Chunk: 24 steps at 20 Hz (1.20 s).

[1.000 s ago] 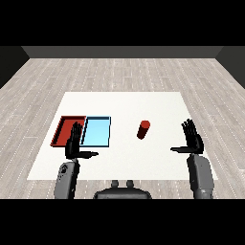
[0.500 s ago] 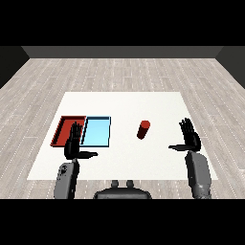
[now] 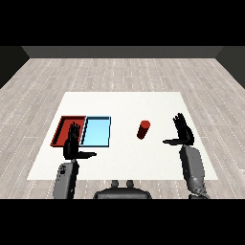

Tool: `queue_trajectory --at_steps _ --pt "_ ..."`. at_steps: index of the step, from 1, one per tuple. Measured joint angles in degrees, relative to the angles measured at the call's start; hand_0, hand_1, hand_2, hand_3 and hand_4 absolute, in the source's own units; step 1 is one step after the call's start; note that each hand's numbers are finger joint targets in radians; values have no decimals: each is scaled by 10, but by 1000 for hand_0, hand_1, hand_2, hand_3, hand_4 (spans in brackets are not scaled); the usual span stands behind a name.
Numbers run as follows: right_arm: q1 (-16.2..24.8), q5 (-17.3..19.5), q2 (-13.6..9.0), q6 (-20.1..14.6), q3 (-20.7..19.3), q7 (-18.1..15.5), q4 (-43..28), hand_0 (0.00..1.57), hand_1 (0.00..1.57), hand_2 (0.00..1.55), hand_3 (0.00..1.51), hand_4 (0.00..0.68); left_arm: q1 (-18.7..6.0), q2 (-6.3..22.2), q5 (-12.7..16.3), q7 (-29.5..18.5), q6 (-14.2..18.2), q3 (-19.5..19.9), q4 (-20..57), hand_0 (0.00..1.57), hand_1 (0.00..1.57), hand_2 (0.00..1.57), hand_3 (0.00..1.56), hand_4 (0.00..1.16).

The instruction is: Pick the red can and put it in the red box

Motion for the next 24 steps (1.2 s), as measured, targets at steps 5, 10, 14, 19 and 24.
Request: queue_trajectory --at_steps 5,10,14,19,24 --pt "-35 -6 6 -6 3 21 31 0 0 0 0 0 -10 5 9 3 -3 9 8 0 0 0 0 0" --pt "-53 -14 30 -8 9 17 68 0 0 0 0 0 -1 -2 5 11 7 1 -13 0 0 0 0 0" --pt "-67 -13 42 -5 14 1 111 0 0 0 0 0 -7 2 6 8 7 9 -3 0 0 0 0 0" --pt "-85 -9 53 -8 18 -24 163 0 0 0 0 0 9 -7 -2 13 17 -5 -23 0 0 0 0 0" --pt "-98 -7 70 -16 25 -44 197 0 0 0 0 0 22 -6 0 1 12 -10 -20 0 0 0 0 0"
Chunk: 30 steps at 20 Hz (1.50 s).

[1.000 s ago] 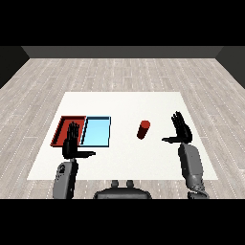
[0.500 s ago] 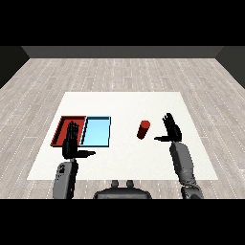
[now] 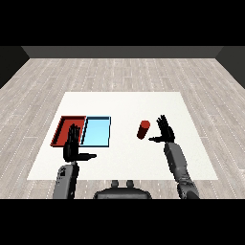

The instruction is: Pick the red can and put it in the red box

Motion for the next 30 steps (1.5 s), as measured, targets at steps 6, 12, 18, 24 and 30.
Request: queue_trajectory --at_steps 6,12,18,24,30 --pt "-28 -6 13 0 0 -12 49 0 0 0 0 0 -10 0 6 23 3 -3 -17 0 0 0 0 0" --pt "-42 -9 31 -12 7 -15 62 0 0 0 0 0 -10 -1 5 10 0 -2 -3 0 0 0 0 0" --pt "-49 -16 29 -7 9 -4 70 0 0 0 0 0 -26 3 13 20 -2 4 0 0 0 0 0 0" --pt "-54 -16 39 -23 16 2 74 0 0 0 0 0 -20 9 20 15 -13 8 -3 0 0 0 0 0" --pt "-89 -10 37 -34 9 -20 138 0 0 0 0 0 -21 8 18 16 -10 9 -5 0 0 0 0 0"
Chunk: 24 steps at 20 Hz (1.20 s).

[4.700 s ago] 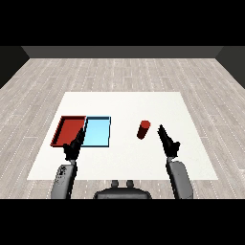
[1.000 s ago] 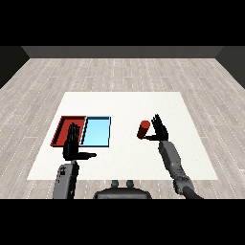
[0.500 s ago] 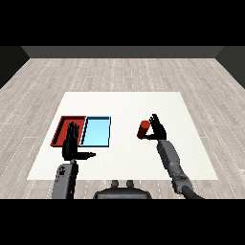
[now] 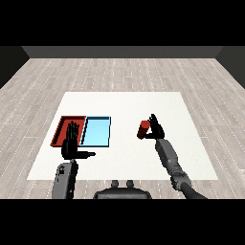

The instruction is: Pick the red can and put it in the red box

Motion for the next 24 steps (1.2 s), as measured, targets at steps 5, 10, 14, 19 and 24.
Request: queue_trajectory --at_steps 5,10,14,19,24 --pt "-22 3 3 -8 -3 -10 33 0 0 0 0 0 8 0 3 -8 -7 -1 1 0 0 0 0 0" --pt "-46 6 -1 -3 -5 -17 66 0 0 0 0 0 4 -5 -6 -16 2 -3 12 0 0 0 0 0" --pt "-49 5 5 -4 -6 -20 74 0 0 0 0 0 10 -7 -4 -22 0 -4 10 0 0 0 0 0" --pt "-49 7 16 -15 0 -16 67 0 0 0 0 0 9 -7 1 -7 3 -4 0 0 0 0 0 0" --pt "-77 16 12 -16 -4 -33 109 0 0 0 0 0 -2 0 14 -6 -6 6 8 0 0 0 0 0"
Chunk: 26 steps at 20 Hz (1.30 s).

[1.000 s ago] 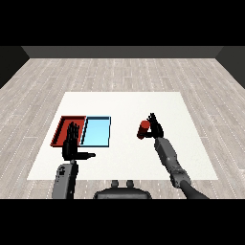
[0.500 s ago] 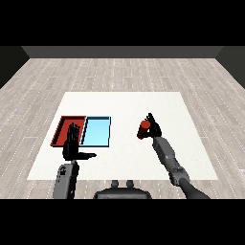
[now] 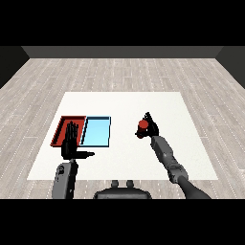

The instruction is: Pick the red can and put it in the red box

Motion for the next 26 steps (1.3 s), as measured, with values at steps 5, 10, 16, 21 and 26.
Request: queue_trajectory --at_steps 5,10,16,21,26 --pt "-14 5 7 -15 -1 3 21 0 0 0 0 0 5 -6 -7 -6 3 -9 -2 0 0 0 0 0" --pt "-32 7 4 -23 -7 10 46 1396 1396 1412 1369 293 13 -4 -5 -5 0 -9 -12 0 0 0 0 0" --pt "-32 28 10 -94 5 13 43 1525 1525 1476 1430 573 15 -10 -14 -11 8 -13 -11 0 0 0 0 0" --pt "-40 44 13 -132 12 14 51 1528 1528 1472 1420 551 21 -13 -16 -6 11 -23 -18 0 0 0 0 0" --pt "-50 58 14 -150 19 19 61 1531 1531 1468 1413 546 14 -11 -13 -10 11 -16 -9 0 0 0 0 0"
